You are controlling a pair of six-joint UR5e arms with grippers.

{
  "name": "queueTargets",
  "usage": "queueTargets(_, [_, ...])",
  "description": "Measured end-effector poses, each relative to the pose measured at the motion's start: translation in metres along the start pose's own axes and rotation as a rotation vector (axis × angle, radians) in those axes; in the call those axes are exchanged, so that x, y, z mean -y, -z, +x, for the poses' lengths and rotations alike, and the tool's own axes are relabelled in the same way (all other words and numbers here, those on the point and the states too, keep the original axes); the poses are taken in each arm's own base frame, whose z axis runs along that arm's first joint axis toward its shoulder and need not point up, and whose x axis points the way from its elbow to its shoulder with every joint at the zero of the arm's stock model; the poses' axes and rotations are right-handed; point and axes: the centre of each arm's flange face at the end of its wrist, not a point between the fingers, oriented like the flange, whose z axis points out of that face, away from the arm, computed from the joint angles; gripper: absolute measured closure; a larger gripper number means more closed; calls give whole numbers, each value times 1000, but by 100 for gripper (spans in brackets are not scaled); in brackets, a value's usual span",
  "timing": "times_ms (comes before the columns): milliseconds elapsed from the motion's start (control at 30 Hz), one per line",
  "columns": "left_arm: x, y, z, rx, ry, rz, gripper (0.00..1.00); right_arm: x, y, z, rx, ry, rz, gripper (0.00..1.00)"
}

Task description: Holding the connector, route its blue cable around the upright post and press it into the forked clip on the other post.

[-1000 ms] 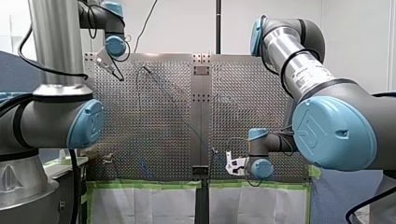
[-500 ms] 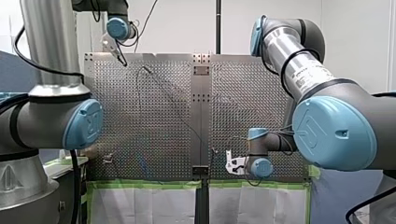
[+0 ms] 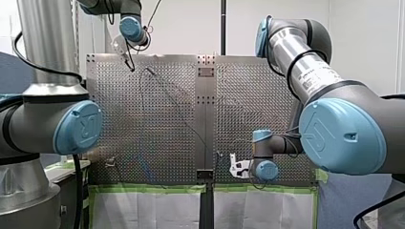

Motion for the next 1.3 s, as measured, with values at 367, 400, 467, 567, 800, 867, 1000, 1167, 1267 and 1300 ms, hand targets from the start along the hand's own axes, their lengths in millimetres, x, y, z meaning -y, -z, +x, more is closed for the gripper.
queueTargets(367, [3, 31, 12, -69, -108, -69, 1, 0, 0, 0, 3, 3, 1, 100])
queueTargets(400, [4, 34, 11, -74, -120, -74, 1, 0, 0, 0, 4, 3, 1, 100])
queueTargets(467, [4, 38, 10, -83, -139, -80, 1, 1, 1, -1, 5, 4, 2, 100])
queueTargets(567, [4, 42, 11, -106, -173, -89, 1, 1, 1, -1, 5, 4, 2, 100])
queueTargets(800, [-1, 48, 20, -176, -259, -106, 1, 1, 1, -1, 6, 4, 2, 100])
queueTargets(867, [-2, 49, 24, -198, -281, -107, 1, 1, 1, -1, 6, 4, 2, 100])
queueTargets(1000, [-3, 54, 29, -245, -336, -113, 1, 1, 1, -1, 7, 4, 3, 100])
queueTargets(1167, [-6, 59, 31, -288, -394, -121, 1, 1, 1, -1, 8, 4, 3, 100])
queueTargets(1267, [-8, 62, 31, -315, -431, -127, 1, 1, 1, -1, 10, 6, 3, 100])
queueTargets(1300, [-8, 64, 32, -327, -447, -129, 1, 1, 1, -1, 11, 6, 3, 100])
